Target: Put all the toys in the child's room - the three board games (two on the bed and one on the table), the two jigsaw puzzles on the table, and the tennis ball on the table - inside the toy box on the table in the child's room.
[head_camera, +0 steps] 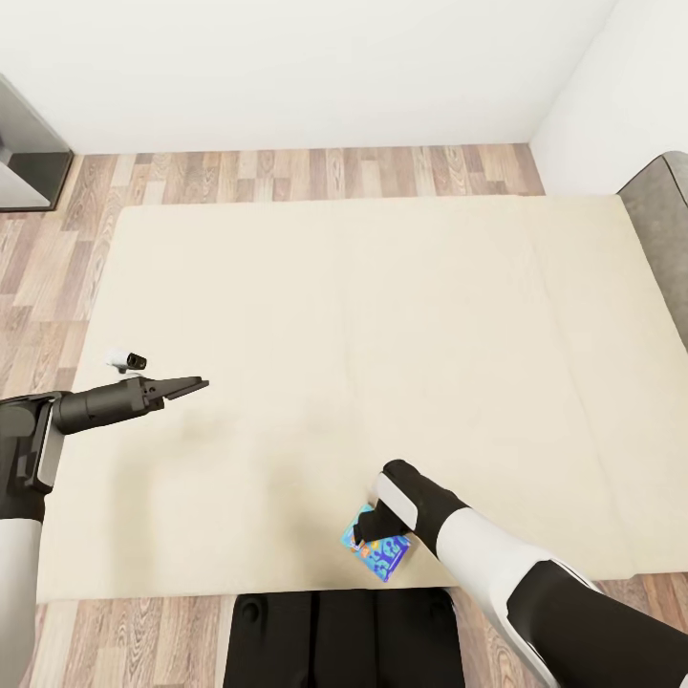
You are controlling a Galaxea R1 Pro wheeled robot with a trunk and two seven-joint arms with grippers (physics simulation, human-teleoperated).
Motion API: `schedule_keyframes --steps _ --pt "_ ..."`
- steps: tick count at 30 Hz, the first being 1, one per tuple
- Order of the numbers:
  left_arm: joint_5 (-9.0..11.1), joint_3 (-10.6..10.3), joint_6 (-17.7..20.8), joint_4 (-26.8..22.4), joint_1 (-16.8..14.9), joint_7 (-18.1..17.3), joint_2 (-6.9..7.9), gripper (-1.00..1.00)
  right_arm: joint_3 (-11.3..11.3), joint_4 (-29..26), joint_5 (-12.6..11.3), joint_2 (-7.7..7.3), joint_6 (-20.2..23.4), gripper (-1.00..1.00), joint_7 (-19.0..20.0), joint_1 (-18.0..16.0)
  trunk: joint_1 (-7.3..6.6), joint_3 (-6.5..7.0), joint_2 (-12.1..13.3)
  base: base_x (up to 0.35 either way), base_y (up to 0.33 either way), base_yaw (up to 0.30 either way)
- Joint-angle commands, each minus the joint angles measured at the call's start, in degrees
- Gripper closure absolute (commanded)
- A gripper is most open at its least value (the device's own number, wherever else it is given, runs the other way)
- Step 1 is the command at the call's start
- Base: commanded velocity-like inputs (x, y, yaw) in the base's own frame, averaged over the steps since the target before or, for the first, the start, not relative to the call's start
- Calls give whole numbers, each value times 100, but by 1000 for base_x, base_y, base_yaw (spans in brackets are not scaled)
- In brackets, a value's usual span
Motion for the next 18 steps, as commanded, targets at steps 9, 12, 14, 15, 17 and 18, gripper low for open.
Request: schedule_keyframes --steps 9,12,14,15,17,18 --pt "-5 2 63 -1 -1 -24 3 -100 75 7 -52 0 19 -100 -68 -5 3 -6 -9 0 0 0" --pt "-5 5 63 -1 -1 -24 7 -100 80 8 -52 0 20 -100 -77 -5 3 -6 -9 0 0 0" --pt "-5 7 63 -1 -1 -24 11 -100 82 8 -51 0 17 -100 -88 -5 3 -6 -9 0 0 0" --pt "-5 7 63 -1 -1 -24 11 -100 83 8 -50 0 14 -100 -113 -5 3 -6 -9 0 0 0" --pt "-5 7 63 -1 -1 -24 11 -100 83 10 -49 0 12 -100 -183 -5 3 -6 -9 0 0 0" --pt "-5 7 63 -1 -1 -24 12 -100 85 10 -50 0 12 -100 -213 -5 3 -6 -9 0 0 0"
